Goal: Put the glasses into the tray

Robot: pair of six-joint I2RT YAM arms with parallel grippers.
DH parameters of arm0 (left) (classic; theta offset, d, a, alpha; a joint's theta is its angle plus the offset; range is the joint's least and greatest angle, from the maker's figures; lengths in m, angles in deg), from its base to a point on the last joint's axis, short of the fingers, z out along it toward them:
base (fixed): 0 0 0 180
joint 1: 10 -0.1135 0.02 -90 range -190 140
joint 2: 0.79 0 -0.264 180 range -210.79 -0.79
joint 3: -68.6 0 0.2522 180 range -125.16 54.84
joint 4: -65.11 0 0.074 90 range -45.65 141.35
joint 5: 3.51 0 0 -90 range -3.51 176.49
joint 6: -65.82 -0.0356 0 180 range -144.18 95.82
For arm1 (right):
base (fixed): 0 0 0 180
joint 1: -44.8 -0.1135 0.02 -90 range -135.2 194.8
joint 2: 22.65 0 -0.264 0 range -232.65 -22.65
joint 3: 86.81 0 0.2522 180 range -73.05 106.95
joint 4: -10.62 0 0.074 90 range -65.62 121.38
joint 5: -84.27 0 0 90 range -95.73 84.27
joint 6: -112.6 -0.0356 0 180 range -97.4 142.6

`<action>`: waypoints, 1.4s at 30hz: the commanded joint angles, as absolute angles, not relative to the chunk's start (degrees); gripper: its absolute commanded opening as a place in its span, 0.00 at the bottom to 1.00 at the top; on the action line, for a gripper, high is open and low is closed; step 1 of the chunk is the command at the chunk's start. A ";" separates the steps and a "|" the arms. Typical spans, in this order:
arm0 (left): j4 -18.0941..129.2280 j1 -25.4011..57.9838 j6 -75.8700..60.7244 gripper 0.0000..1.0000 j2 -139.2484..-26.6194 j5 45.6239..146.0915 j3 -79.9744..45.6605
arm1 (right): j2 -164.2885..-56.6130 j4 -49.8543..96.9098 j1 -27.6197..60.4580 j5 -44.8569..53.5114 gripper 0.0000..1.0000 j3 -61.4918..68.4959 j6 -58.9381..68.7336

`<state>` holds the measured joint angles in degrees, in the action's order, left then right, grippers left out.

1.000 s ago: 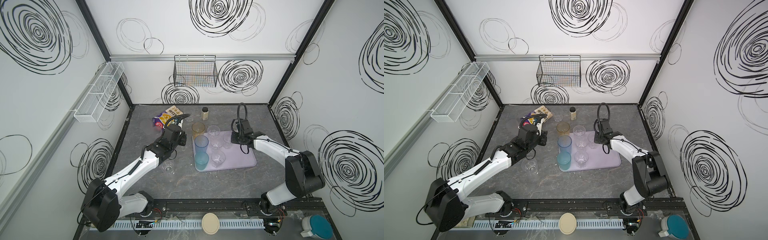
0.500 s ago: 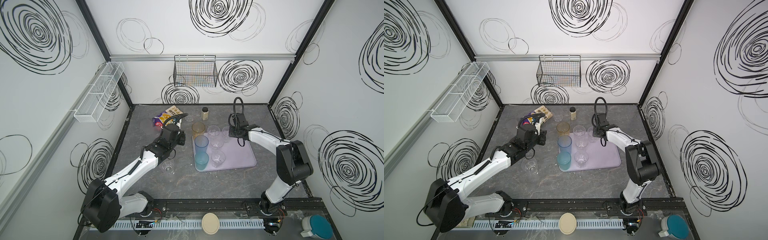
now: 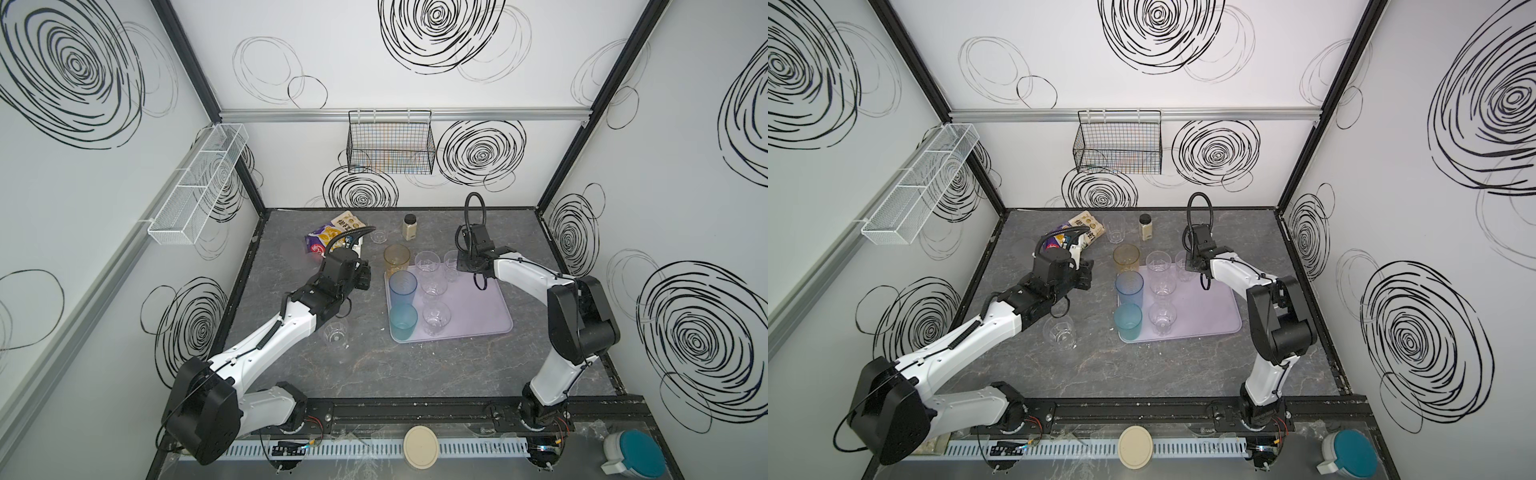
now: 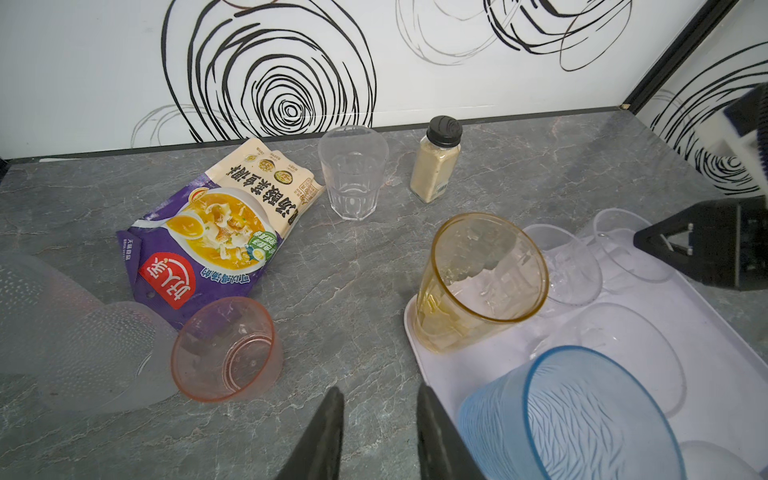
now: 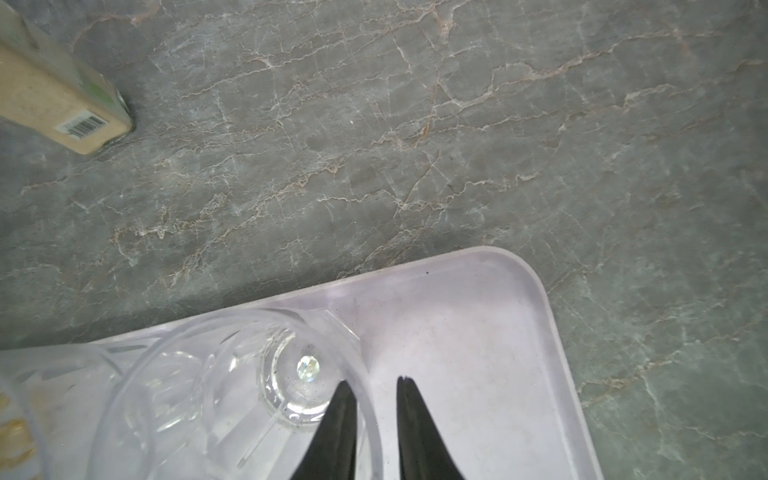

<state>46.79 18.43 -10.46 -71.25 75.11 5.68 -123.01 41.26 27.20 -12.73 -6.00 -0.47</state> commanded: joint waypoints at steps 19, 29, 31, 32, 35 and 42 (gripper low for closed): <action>41.04 17.37 -6.55 0.57 -65.29 70.58 7.87 | -102.16 47.53 18.60 -8.26 0.37 -6.07 -2.62; 35.42 0.52 -4.07 0.65 -52.21 77.89 14.01 | -109.80 47.42 -5.49 -7.43 0.37 4.39 -6.54; 35.80 -4.24 -2.57 0.68 -51.67 80.91 14.74 | -113.15 46.84 -9.07 -6.64 0.37 6.96 -6.58; 36.24 -6.14 -1.71 0.70 -51.47 81.68 15.23 | -115.20 46.52 -10.72 -5.91 0.37 8.43 -6.58; 37.34 -9.59 0.09 0.74 -51.15 80.61 15.97 | -121.30 46.34 -14.91 -4.50 0.38 11.99 -6.61; 38.20 -10.09 5.44 0.76 -50.46 72.64 18.35 | -132.42 47.71 -20.09 -1.27 0.40 16.66 -8.63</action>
<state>36.21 -9.70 1.86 -51.49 75.50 16.65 -130.57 46.60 -18.92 -2.41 14.13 -7.31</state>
